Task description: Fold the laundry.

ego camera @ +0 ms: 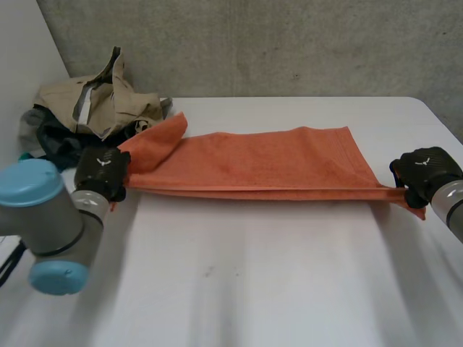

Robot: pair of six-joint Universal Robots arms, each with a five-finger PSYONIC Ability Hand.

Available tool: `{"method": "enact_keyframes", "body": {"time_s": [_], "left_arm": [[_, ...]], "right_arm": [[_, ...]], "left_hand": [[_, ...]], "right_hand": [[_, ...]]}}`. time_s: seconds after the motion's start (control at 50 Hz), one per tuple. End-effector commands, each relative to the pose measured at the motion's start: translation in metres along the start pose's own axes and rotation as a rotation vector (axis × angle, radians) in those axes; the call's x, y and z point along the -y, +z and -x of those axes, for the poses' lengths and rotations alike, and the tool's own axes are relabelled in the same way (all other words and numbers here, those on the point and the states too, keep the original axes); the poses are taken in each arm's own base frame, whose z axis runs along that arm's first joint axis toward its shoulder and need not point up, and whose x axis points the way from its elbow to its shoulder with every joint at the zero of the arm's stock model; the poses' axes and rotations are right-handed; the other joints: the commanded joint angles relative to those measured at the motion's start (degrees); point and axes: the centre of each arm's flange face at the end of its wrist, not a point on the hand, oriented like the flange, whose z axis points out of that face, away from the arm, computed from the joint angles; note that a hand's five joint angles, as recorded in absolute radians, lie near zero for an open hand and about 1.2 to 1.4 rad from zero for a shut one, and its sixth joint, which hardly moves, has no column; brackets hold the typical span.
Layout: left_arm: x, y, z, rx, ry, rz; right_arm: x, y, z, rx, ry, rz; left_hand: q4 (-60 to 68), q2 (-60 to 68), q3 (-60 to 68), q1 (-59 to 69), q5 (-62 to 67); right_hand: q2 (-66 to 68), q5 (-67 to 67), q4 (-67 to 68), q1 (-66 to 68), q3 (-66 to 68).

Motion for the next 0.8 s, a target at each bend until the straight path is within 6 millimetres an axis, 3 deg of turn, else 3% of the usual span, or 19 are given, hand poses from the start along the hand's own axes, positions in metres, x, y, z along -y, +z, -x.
{"method": "enact_keyframes", "body": {"time_s": [0.02,0.12,0.18,0.24,0.32,0.36,0.42,0.5,0.56,0.6,0.62,0.68,0.7,0.74,0.78,0.8], "left_arm": [[0.033,-0.054,0.015,-0.061,0.044,-0.061],[0.041,-0.104,0.016,-0.162,0.17,-0.014],[0.04,-0.133,0.014,-0.243,0.243,0.056],[0.036,-0.149,0.011,-0.306,0.261,0.134],[0.034,-0.153,0.009,-0.341,0.258,0.178],[0.033,-0.145,0.009,-0.336,0.26,0.17],[0.03,-0.118,0.005,-0.32,0.275,0.146],[0.036,-0.075,0.004,-0.277,0.283,0.078],[0.044,-0.034,0.003,-0.251,0.286,0.028],[0.055,-0.013,0.005,-0.228,0.288,-0.015],[0.072,0.007,0.006,-0.198,0.288,-0.076],[0.102,0.034,0.014,-0.129,0.287,-0.182],[0.126,0.048,0.024,-0.076,0.281,-0.262],[0.15,0.057,0.034,-0.022,0.268,-0.342],[0.185,0.061,0.048,0.059,0.246,-0.478],[0.193,0.062,0.053,0.086,0.235,-0.521]], "right_arm": [[0.01,-0.032,-0.016,0.024,-0.095,0.077],[0.02,-0.078,-0.043,0.008,-0.224,0.163],[0.024,-0.095,-0.05,0.007,-0.258,0.194],[0.023,-0.107,-0.052,0.028,-0.286,0.231],[0.019,-0.11,-0.047,0.076,-0.302,0.247],[0.018,-0.108,-0.047,0.074,-0.303,0.244],[0.012,-0.093,-0.044,0.094,-0.291,0.234],[-0.001,-0.055,-0.048,0.083,-0.283,0.231],[0.012,-0.03,-0.054,0.024,-0.235,0.182],[0.039,-0.011,-0.062,-0.054,-0.185,0.086],[0.05,-0.005,-0.066,-0.087,-0.171,0.05],[0.092,0.014,-0.091,-0.243,-0.118,-0.123],[0.104,0.015,-0.099,-0.291,-0.109,-0.181],[0.138,0.016,-0.127,-0.448,-0.072,-0.369],[0.157,0.014,-0.141,-0.536,-0.045,-0.499],[0.164,0.012,-0.147,-0.578,-0.037,-0.556]], "left_hand": [[11.3,11.78,13.09,16.6,15.03],[11.3,11.78,13.09,16.6,15.03],[11.3,11.78,13.09,16.6,15.03],[11.3,11.78,13.09,16.6,15.03],[11.3,11.78,13.09,16.6,15.03],[11.3,11.78,13.09,16.6,15.03],[11.3,11.78,13.09,16.6,15.03],[11.3,11.78,13.09,16.6,15.03],[11.3,11.78,13.09,16.6,15.03],[11.3,11.78,13.09,16.6,15.03],[11.16,11.64,12.94,16.45,14.89],[11.3,11.78,13.09,16.6,15.03],[11.3,11.78,13.09,16.6,15.03],[11.3,11.78,13.09,16.6,15.03],[11.3,11.78,13.09,16.6,15.03],[11.3,11.78,13.09,16.6,15.03]], "right_hand": [[12.53,11.34,11.36,15.06,11.79],[12.53,11.34,11.36,15.06,11.79],[12.53,11.34,11.36,15.06,11.79],[12.53,11.34,11.36,15.06,11.79],[12.53,11.34,11.36,15.06,11.79],[12.53,11.34,11.36,15.06,11.79],[12.53,11.34,11.36,15.06,11.79],[12.53,11.34,11.36,15.06,11.79],[12.53,11.34,11.36,15.06,11.79],[12.53,11.34,11.36,15.06,11.79],[12.53,11.34,11.36,15.06,11.79],[12.53,11.34,11.36,15.06,11.79],[12.53,11.34,11.36,15.06,11.79],[12.53,11.34,11.36,15.06,11.79],[12.53,11.34,11.36,15.06,11.79],[12.53,11.34,11.36,15.06,11.79]]}}
